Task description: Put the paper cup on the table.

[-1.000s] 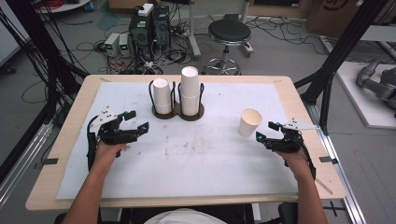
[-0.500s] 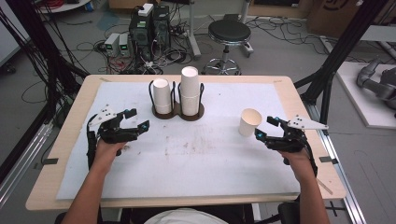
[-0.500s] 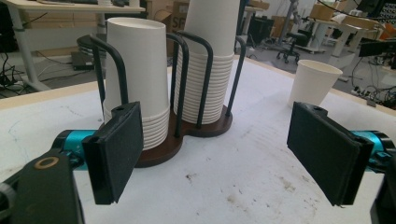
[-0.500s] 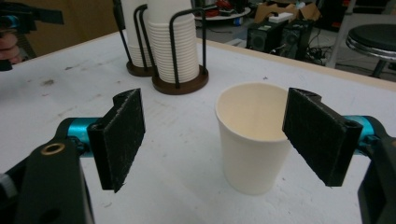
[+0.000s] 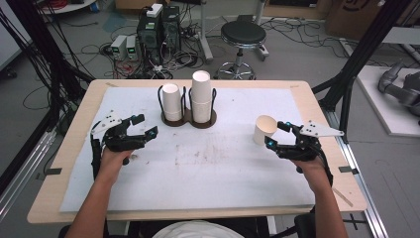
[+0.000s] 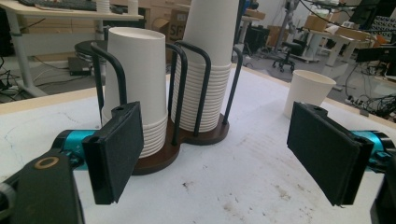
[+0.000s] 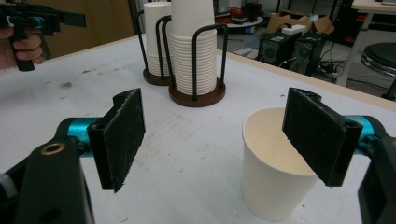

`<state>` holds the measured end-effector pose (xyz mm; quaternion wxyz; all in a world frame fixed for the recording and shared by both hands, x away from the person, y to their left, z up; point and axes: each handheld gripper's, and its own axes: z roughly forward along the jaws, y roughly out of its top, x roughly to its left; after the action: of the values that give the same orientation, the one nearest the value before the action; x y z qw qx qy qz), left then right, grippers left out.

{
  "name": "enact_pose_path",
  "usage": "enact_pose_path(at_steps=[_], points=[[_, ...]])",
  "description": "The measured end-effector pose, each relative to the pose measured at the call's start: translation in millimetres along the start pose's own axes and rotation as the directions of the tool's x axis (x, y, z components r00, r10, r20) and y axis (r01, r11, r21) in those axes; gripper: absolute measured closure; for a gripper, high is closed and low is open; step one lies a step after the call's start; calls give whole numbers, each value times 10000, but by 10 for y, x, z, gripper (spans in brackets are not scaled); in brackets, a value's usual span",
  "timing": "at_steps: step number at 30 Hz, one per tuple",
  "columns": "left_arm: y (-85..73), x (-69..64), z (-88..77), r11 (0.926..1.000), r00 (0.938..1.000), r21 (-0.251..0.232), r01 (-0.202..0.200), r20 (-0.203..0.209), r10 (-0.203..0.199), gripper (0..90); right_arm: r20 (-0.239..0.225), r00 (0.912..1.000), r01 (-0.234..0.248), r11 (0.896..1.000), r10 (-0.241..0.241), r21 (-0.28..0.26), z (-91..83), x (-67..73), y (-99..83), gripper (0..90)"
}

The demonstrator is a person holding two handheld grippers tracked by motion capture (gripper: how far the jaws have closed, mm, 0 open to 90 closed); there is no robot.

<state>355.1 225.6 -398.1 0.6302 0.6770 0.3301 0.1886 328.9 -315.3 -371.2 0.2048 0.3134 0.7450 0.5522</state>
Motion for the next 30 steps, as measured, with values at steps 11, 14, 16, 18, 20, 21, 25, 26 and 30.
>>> enact_pose_path(at_steps=[11,14,16,18,20,21,25,26,30], points=[[17,-34,-6,9999,9999,-4,-128,69,128,187,98,9999,80,10000,-81,25,6,32,-12,218],[12,-53,-10,9999,9999,-5,-118,117,118,187,54,9999,116,9999,-116,57,11,61,-11,218],[12,-59,-10,9999,9998,0,-149,127,149,187,50,9999,155,9999,-155,63,13,73,-7,218],[15,-66,-15,9999,9998,-39,-138,132,139,187,44,9998,202,9998,-203,24,21,79,3,218],[18,-62,-23,9999,9998,-62,-160,154,161,187,21,9997,232,9997,-232,36,32,85,7,218],[15,-59,-28,9999,9998,-105,-85,182,87,187,-1,9998,223,9997,-223,54,38,87,7,218],[0,-48,-32,9999,9998,-112,2,182,0,187,24,9998,198,9997,-199,154,69,86,-14,218],[-2,-47,-32,9999,9998,-112,1,175,1,187,47,9997,222,9997,-223,136,73,82,-17,218],[-12,-47,-25,10000,9998,-87,46,167,-45,187,23,9998,188,9998,-188,106,72,78,-21,218]])
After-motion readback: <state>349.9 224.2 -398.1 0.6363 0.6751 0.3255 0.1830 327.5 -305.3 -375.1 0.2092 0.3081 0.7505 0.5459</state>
